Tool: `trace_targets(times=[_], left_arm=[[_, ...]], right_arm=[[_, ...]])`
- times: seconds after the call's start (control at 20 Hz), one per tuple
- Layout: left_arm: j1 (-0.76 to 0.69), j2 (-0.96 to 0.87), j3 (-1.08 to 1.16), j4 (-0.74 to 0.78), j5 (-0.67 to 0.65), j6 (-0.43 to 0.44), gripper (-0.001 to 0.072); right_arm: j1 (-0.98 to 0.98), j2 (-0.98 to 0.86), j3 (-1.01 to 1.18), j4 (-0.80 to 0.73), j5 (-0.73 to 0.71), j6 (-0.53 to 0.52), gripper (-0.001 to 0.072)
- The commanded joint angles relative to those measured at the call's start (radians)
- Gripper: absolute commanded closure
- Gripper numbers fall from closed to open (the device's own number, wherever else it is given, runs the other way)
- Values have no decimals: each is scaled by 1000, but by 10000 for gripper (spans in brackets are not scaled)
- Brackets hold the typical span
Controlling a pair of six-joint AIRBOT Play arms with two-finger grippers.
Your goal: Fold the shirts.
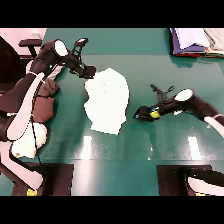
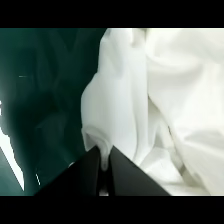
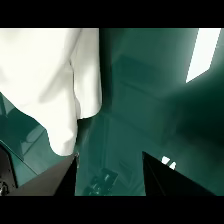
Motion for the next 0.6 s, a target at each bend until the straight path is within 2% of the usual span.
trace_targets(times=[0.0, 0.05, 0.1, 0.15, 0.2, 0.25, 0.4, 0.55], left_arm=[[1, 5, 7, 3, -4, 2, 673], [1, 5, 7, 4, -8, 3, 673], [2, 5, 7, 5, -13, 3, 673], [1, 6, 7, 6, -15, 3, 673], [2, 6, 11, 11, -16, 2, 673], [2, 12, 17, 23, -17, 2, 674], [2, 82, 31, 84, -6, 2, 674], [1, 221, 75, 160, -5, 3, 674]], right_arm=[[134, -119, 48, 73, -137, -23, 265], [153, -146, 82, 72, -148, -23, 319], [167, -171, 116, 65, -163, -23, 412], [174, -189, 142, 55, -171, -23, 462], [174, -202, 164, 35, -171, -23, 625], [169, -203, 179, 8, -170, -22, 699], [104, -127, 210, -84, -151, -4, 699], [-19, 31, 270, -241, -48, 42, 700]])
